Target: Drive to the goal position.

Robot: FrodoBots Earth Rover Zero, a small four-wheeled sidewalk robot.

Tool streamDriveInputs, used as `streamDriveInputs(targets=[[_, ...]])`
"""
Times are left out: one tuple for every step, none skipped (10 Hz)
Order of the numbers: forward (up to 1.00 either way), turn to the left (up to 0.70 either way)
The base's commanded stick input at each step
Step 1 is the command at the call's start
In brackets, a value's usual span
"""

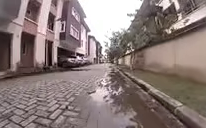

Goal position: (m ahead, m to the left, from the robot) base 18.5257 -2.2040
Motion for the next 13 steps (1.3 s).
streamDriveInputs(targets=[[0.5, 0.0], [0.5, 0.0], [0.5, 0.0], [0.5, 0.0], [0.5, 0.0], [0.5, 0.0], [0.5, 0.0], [0.5, 0.0], [0.5, 0.0], [0.5, 0.0], [0.5, 0.0], [0.5, 0.0], [0.5, 0.0]])
